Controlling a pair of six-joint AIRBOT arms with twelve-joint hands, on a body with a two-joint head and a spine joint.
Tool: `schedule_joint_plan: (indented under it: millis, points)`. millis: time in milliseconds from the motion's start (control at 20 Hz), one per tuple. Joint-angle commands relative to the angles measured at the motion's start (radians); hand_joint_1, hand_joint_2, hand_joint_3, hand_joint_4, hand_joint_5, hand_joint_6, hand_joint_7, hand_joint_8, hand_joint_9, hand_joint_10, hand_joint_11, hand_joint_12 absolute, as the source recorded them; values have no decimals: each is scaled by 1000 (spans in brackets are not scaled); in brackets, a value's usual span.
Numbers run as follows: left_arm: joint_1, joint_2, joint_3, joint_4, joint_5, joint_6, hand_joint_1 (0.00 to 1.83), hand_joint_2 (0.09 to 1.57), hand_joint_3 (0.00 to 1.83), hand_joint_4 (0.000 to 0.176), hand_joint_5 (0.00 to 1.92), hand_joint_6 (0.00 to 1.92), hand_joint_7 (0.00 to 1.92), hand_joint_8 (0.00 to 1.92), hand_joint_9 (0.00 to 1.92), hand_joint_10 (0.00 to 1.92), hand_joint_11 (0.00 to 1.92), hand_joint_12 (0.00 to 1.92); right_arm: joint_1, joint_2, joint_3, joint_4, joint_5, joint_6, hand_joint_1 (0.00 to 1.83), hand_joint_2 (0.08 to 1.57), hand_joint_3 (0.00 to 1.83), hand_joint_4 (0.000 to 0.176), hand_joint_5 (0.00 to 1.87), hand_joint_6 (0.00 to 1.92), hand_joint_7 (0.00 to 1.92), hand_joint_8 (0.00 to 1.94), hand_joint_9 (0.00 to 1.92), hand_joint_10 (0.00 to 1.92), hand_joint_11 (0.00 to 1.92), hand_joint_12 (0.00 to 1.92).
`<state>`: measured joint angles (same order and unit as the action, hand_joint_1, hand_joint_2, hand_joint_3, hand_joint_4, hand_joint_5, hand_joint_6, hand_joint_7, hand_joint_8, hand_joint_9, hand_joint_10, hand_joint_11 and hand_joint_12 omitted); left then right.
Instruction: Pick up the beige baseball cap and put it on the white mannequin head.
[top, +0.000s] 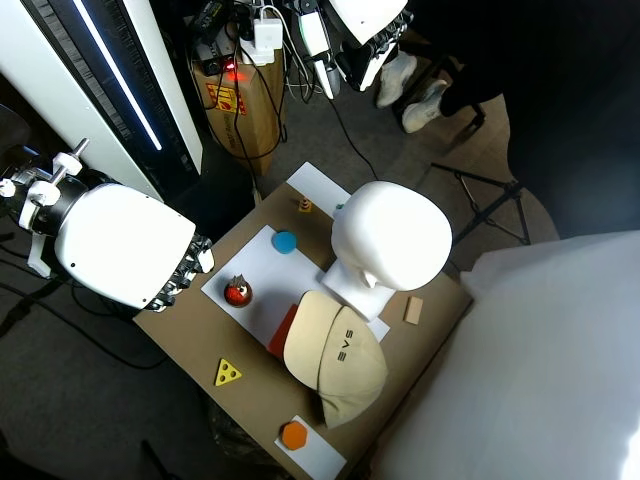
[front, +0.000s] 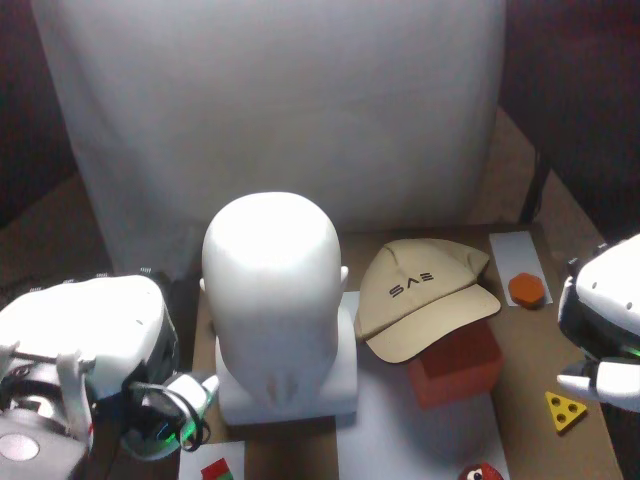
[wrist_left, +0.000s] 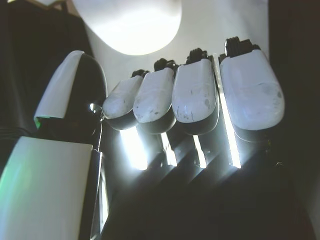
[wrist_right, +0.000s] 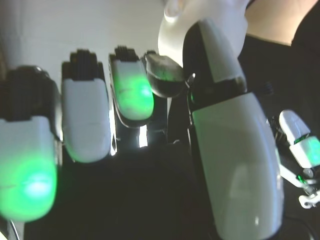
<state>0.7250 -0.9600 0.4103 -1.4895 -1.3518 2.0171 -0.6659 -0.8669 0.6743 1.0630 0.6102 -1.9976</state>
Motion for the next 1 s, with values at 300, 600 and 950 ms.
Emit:
schedule_joint_plan:
  millis: [300, 600, 950]
  points:
    - [65, 0, -9, 114, -70, -71, 0, 1171, 12, 51, 148, 5, 55, 3, 48, 7, 0, 282, -4, -9, 3, -49, 121, -21, 0, 1078, 18, 57, 112, 4, 129, 4, 72, 2, 0, 412]
    - [188, -10, -14, 208, -148, -196, 0, 1158, 0, 46, 128, 2, 61, 2, 60, 5, 0, 297, -49, -65, 71, -197, 156, 43, 0, 1083, 1, 37, 153, 2, 174, 2, 118, 3, 0, 578]
    - [399, -141, 54, 398, -347, -428, 0, 1161, 1, 31, 149, 3, 79, 3, 74, 1, 0, 352, -96, -248, 277, -302, 177, 58, 506, 984, 0, 8, 132, 0, 152, 0, 109, 0, 0, 578]
